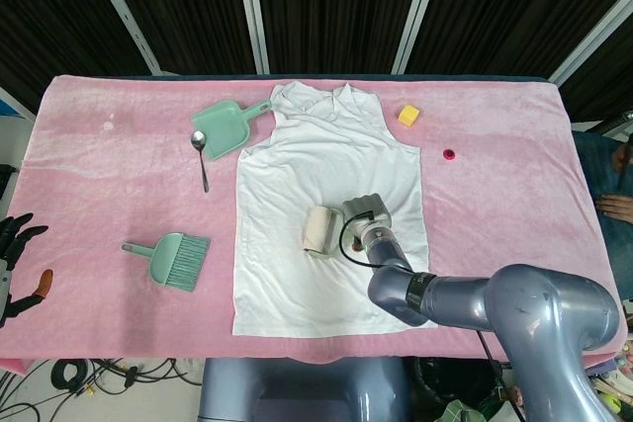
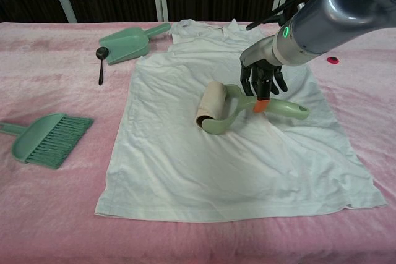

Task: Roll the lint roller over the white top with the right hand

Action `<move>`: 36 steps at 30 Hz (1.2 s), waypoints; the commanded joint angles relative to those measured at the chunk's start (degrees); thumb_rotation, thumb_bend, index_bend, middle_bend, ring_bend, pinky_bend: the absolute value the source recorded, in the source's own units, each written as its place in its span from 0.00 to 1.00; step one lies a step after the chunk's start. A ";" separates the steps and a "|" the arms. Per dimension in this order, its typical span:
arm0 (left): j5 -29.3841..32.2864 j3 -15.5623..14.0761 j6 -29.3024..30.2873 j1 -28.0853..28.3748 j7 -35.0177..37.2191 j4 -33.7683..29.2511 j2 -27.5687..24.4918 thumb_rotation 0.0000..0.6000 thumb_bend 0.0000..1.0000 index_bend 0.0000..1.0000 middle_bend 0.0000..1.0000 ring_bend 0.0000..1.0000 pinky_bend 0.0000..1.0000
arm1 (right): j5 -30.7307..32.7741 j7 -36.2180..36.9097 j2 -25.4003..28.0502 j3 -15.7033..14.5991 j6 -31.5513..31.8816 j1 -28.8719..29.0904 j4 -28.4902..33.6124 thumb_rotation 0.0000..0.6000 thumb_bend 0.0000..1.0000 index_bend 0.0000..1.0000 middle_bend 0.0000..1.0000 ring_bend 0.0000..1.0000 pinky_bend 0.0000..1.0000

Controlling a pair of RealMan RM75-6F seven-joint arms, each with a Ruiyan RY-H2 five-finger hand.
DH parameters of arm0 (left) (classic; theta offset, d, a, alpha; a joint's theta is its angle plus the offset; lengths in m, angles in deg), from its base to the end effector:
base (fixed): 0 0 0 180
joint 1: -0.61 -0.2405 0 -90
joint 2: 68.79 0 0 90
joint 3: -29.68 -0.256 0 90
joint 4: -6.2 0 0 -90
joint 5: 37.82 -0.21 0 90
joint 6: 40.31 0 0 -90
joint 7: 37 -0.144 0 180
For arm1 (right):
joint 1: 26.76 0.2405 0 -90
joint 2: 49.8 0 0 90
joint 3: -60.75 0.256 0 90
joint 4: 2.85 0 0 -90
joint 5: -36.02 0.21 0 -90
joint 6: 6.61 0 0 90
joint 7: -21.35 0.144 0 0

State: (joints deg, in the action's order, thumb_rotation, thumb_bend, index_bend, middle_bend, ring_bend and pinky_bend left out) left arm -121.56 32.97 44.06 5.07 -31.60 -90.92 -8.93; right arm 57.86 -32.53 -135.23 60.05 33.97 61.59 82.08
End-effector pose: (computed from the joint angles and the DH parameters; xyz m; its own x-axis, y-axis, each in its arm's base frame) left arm -0.3061 0.1794 0.1763 0.2948 0.0081 0.9555 0.9550 0.0310 -0.2949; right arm -0.0500 -0.3931 -0.0390 0.5699 -0.6590 0.4908 -0.7756 -0.2343 0.5861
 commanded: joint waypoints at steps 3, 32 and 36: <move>0.07 0.01 0.04 -0.03 0.13 0.11 -0.01 1.00 0.43 0.19 0.08 0.00 0.01 | 1.34 -0.91 -0.07 0.06 0.04 0.61 -0.39 1.00 0.74 0.71 0.64 0.63 0.56; -0.09 -0.07 0.54 -0.31 0.02 0.09 -0.09 1.00 0.43 0.19 0.08 0.00 0.01 | 9.72 -8.19 12.18 -8.00 1.53 -1.08 9.56 1.00 0.74 0.71 0.64 0.63 0.56; -0.13 -0.11 0.57 -0.34 -0.02 0.06 -0.08 1.00 0.43 0.19 0.08 0.00 0.01 | 9.91 -8.66 13.99 -9.42 1.12 -2.09 10.96 1.00 0.74 0.71 0.64 0.63 0.56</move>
State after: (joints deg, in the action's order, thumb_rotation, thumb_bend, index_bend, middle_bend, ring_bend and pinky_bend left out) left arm -121.68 32.87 44.63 4.73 -31.62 -90.85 -9.02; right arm 67.69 -40.98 -121.77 51.10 35.29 59.88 92.57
